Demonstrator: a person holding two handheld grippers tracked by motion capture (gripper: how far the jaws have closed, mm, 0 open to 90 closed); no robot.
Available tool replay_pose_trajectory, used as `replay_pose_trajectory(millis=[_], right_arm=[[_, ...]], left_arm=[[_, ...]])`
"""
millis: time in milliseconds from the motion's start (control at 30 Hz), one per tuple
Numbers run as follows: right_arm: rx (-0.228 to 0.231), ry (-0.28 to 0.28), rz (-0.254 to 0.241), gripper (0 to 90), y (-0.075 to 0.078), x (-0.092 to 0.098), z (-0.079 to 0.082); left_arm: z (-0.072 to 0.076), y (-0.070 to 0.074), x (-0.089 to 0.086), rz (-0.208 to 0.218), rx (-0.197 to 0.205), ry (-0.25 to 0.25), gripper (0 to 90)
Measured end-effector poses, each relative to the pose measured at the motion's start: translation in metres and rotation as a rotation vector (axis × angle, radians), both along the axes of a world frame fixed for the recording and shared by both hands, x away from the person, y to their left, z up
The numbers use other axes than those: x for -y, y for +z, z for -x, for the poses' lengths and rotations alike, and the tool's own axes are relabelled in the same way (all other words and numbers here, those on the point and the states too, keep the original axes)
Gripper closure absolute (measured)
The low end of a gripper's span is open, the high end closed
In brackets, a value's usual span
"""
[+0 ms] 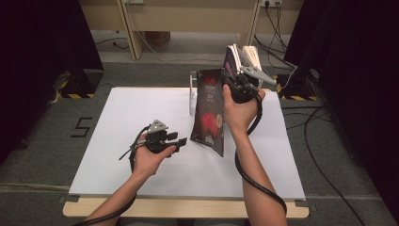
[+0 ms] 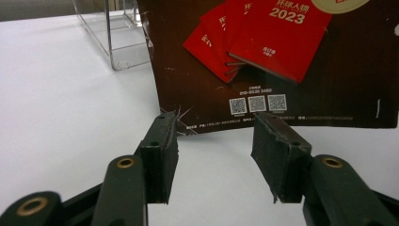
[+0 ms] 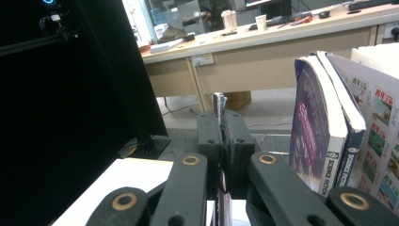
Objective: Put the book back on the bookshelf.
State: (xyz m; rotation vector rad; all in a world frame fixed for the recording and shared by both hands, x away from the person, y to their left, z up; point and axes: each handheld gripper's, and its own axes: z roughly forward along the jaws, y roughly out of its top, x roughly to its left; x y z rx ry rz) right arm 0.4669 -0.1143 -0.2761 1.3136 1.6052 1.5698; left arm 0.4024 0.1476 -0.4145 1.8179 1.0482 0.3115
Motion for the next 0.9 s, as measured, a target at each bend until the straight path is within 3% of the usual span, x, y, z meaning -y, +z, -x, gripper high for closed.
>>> replay_pose_trajectory(millis=[900], right_arm=[[0.059,-0.026,-0.011,87.4,0.015,-0.01,-0.004]], left_arm=[[-0.018,0.032,0.022,0.022,0.052,-0.011,48.8]])
